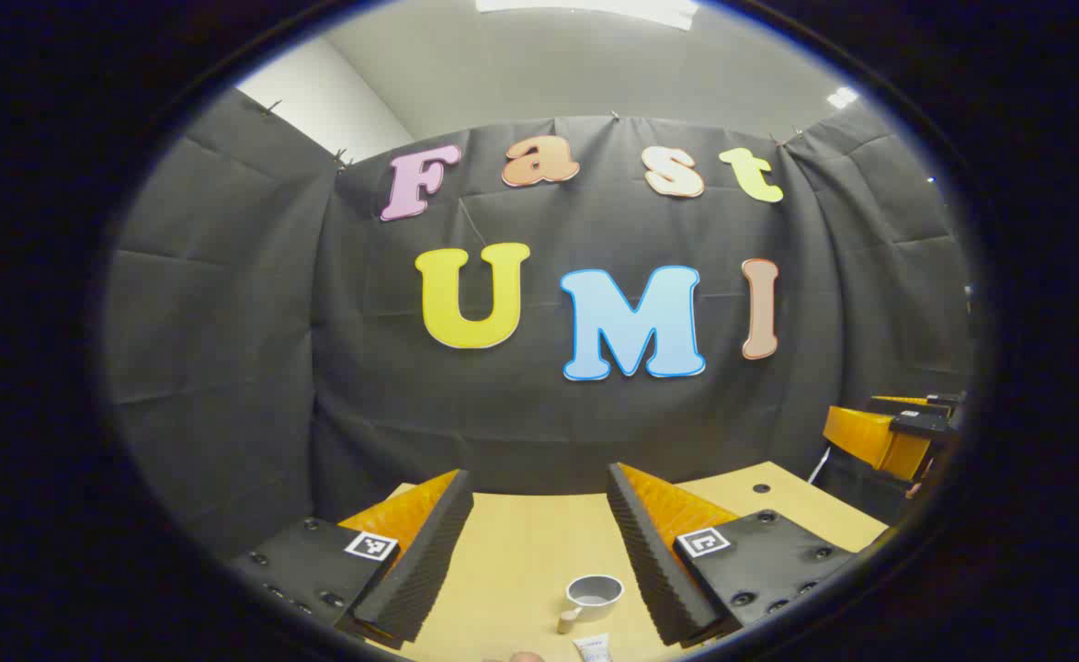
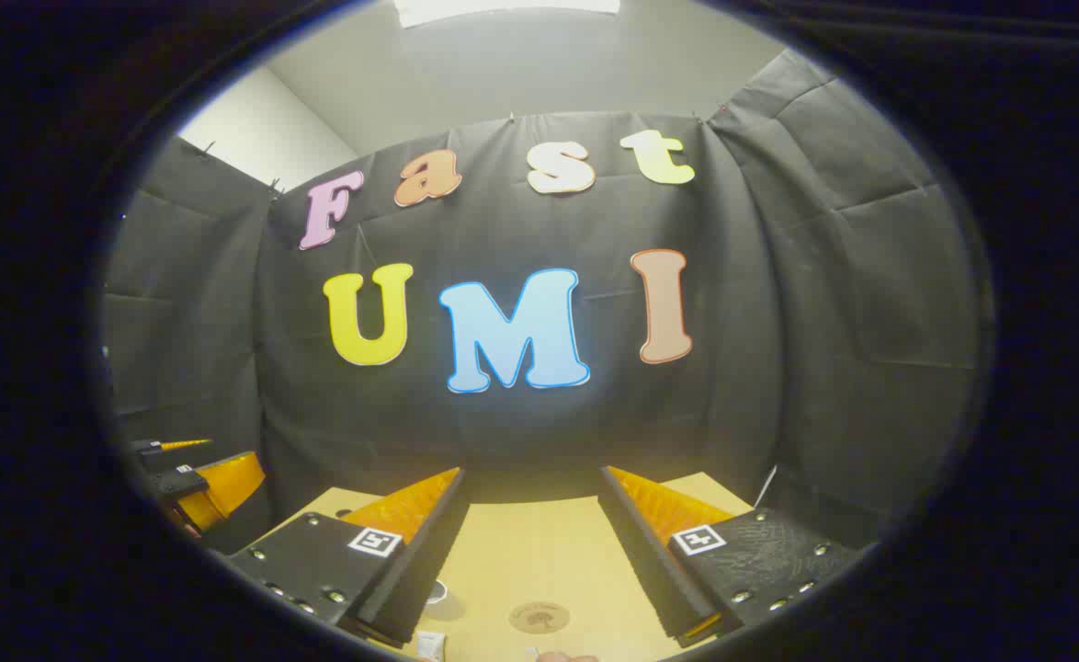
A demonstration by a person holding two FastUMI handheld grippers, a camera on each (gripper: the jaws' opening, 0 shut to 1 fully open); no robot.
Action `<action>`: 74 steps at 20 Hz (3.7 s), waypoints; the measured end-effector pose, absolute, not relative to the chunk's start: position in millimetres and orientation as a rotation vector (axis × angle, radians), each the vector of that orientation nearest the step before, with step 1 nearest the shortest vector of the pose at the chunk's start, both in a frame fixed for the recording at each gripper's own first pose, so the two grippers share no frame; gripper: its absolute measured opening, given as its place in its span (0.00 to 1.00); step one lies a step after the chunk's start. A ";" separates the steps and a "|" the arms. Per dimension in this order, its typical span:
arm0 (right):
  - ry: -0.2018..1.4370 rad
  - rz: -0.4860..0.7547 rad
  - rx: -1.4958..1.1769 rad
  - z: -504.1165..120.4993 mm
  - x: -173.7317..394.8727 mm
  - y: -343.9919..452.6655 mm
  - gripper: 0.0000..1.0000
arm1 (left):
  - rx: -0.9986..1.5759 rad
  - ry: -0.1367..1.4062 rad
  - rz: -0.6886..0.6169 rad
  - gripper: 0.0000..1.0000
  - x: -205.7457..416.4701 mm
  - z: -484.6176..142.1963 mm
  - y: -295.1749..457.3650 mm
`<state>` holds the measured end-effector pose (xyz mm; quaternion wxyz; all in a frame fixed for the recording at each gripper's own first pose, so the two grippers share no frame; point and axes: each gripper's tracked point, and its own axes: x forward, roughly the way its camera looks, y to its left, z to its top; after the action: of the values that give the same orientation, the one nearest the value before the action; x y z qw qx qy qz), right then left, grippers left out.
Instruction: Put the toothbrush and toothpaste on the desktop into the cup, then pick up the cup and place it on the coaster on the desktop.
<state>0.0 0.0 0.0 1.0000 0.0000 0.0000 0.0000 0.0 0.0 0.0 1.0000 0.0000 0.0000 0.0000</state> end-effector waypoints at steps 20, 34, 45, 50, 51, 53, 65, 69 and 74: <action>0.149 0.040 -0.028 -33.0 14.9 12.7 0.92 | 0.009 0.122 -0.042 0.93 26.1 -37.0 -32.4; 0.415 0.047 -0.035 -113.6 12.7 14.8 0.92 | -0.036 0.417 -0.065 0.95 18.0 -142.2 -36.4; 0.792 0.034 -0.056 -239.3 -26.5 4.5 0.92 | -0.126 0.778 -0.109 0.94 -19.2 -276.9 -56.7; 0.942 0.029 -0.079 -282.1 -45.4 2.5 0.92 | -0.125 0.932 -0.123 0.94 -36.8 -325.0 -61.7; 0.971 0.030 -0.079 -291.5 -46.0 4.0 0.92 | -0.121 0.962 -0.125 0.94 -36.9 -334.8 -64.3; 1.024 0.032 -0.072 -308.2 -52.2 3.6 0.92 | -0.122 1.018 -0.129 0.95 -37.8 -354.4 -68.4; 1.296 0.051 -0.051 -380.7 -83.2 4.7 0.94 | -0.105 1.261 -0.104 0.98 -67.7 -434.6 -72.1; 1.337 0.051 -0.084 -394.6 -84.5 3.1 0.94 | -0.098 1.301 -0.080 0.95 -69.4 -444.8 -67.7; 1.383 0.038 -0.103 -406.6 -84.8 0.1 0.94 | -0.083 1.354 -0.059 0.94 -73.9 -453.7 -66.3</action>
<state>-84.8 0.1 -406.6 0.7688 -0.0473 0.6375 0.0174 -73.9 -66.3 -453.7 0.7782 -0.0384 0.6262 -0.0271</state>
